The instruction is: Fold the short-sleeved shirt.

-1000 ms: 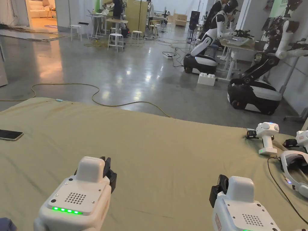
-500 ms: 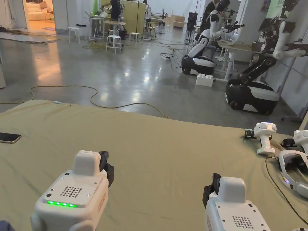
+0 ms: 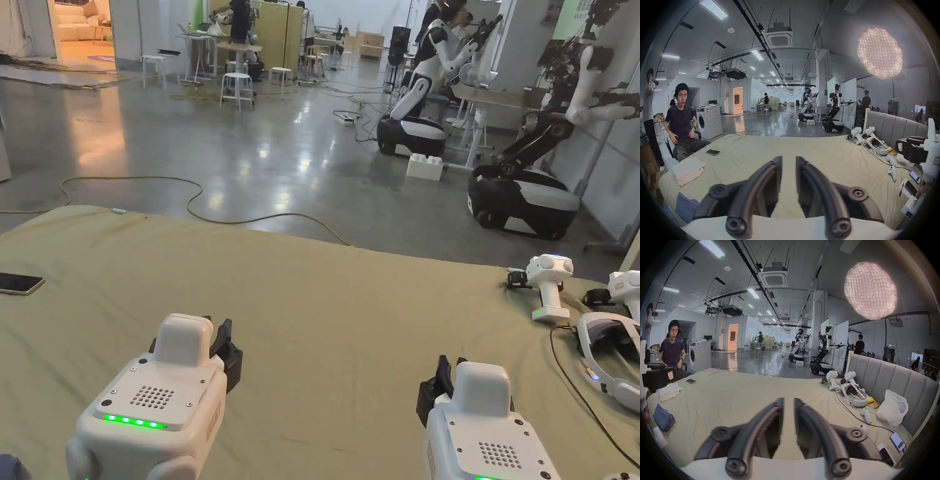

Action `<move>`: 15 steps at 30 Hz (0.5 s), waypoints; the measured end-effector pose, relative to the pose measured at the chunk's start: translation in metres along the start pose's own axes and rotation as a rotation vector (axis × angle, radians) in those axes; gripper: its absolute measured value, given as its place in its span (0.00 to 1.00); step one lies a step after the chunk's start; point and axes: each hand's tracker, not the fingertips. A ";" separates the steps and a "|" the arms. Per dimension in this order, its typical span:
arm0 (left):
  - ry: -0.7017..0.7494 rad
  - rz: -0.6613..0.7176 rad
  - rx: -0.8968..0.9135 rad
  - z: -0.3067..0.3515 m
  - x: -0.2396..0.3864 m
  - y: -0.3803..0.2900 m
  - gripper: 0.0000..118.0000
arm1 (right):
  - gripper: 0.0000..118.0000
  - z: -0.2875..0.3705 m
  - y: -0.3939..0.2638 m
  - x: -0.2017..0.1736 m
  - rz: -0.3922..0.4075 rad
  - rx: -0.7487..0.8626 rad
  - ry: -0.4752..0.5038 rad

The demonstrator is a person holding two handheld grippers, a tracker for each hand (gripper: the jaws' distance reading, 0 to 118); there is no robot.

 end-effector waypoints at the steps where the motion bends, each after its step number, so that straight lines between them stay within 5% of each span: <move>1: 0.007 0.003 -0.002 0.000 0.000 -0.001 0.27 | 0.23 0.000 -0.001 0.001 -0.006 -0.004 0.005; 4: 0.009 0.025 0.004 0.002 -0.008 -0.003 0.49 | 0.61 -0.001 -0.001 0.002 -0.018 -0.011 0.002; 6: 0.018 0.044 0.011 0.002 -0.013 -0.003 0.57 | 0.63 0.000 -0.001 0.003 -0.019 -0.003 -0.001; 11: 0.005 0.102 0.064 0.004 -0.027 0.000 0.63 | 0.95 -0.006 0.001 0.009 -0.033 -0.011 -0.007; 15: -0.008 0.095 0.084 0.003 -0.030 0.001 0.63 | 0.95 -0.003 0.001 0.013 -0.043 0.018 -0.006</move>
